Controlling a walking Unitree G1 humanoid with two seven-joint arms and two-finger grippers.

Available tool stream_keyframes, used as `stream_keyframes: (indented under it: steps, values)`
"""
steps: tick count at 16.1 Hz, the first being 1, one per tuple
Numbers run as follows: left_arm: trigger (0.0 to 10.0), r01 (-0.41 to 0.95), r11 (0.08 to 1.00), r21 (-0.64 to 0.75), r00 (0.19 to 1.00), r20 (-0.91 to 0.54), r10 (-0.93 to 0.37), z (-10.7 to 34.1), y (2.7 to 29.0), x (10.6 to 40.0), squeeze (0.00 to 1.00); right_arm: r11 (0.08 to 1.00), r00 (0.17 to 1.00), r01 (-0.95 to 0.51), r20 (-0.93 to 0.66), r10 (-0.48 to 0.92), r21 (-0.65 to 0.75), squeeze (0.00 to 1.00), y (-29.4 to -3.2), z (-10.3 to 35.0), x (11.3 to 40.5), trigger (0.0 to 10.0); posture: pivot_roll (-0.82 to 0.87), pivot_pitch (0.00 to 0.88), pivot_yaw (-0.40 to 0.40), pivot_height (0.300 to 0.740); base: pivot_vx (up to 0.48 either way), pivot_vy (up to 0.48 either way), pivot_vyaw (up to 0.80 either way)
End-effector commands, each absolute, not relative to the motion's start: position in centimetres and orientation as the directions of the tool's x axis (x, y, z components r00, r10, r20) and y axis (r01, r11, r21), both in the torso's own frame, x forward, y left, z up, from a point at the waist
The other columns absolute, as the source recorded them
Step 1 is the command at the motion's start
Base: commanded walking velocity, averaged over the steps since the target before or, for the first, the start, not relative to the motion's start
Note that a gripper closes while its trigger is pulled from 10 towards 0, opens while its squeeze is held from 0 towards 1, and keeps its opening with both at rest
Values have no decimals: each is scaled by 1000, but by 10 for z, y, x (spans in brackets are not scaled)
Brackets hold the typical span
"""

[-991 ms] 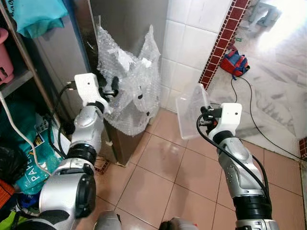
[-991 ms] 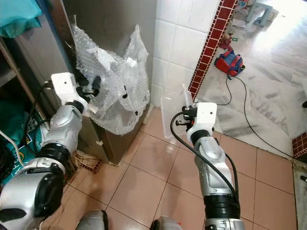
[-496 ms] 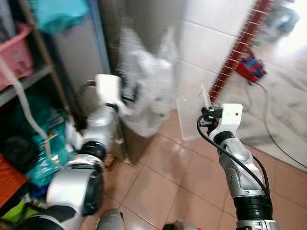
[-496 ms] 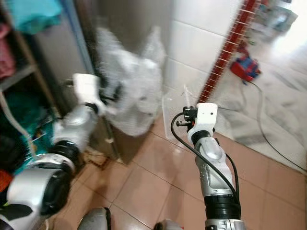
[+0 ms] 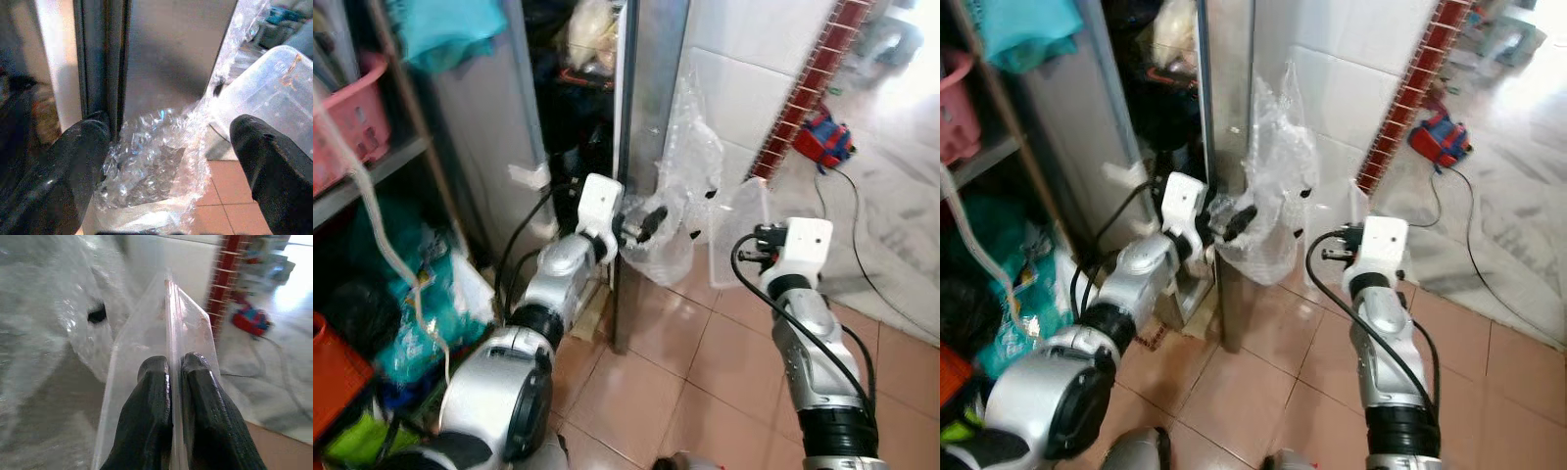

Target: Restocking fridge

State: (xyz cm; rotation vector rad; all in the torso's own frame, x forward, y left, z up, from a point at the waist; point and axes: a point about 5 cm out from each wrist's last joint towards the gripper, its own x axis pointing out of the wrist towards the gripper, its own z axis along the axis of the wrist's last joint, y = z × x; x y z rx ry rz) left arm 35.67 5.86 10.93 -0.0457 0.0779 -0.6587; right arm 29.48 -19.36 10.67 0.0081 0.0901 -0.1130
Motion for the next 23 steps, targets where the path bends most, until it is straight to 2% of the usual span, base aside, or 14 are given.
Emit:
stream_keyframes:
  steps: [1,5,12,23]
  values:
    - [10000,616,784,-77,777,-109,-621,99,60,352,0,988,986,154,-70,-155,-15,0,-201,111,295,10000,-32,48,-24,740,0,0,-800]
    - [10000,613,787,-70,780,-107,-617,99,64,353,0,987,983,158,-88,-158,-3,0,-197,105,293,10000,-26,35,-20,740,298,0,-780]
    - [10000,629,776,-54,768,-111,-631,100,56,353,0,985,980,170,-103,-169,1,0,-194,101,290,10000,-34,31,-9,740,328,0,-737]
    - [10000,590,807,-9,799,-137,-586,99,62,356,0,987,981,162,-110,-159,19,0,-186,99,291,10000,-26,29,-3,740,333,0,0]
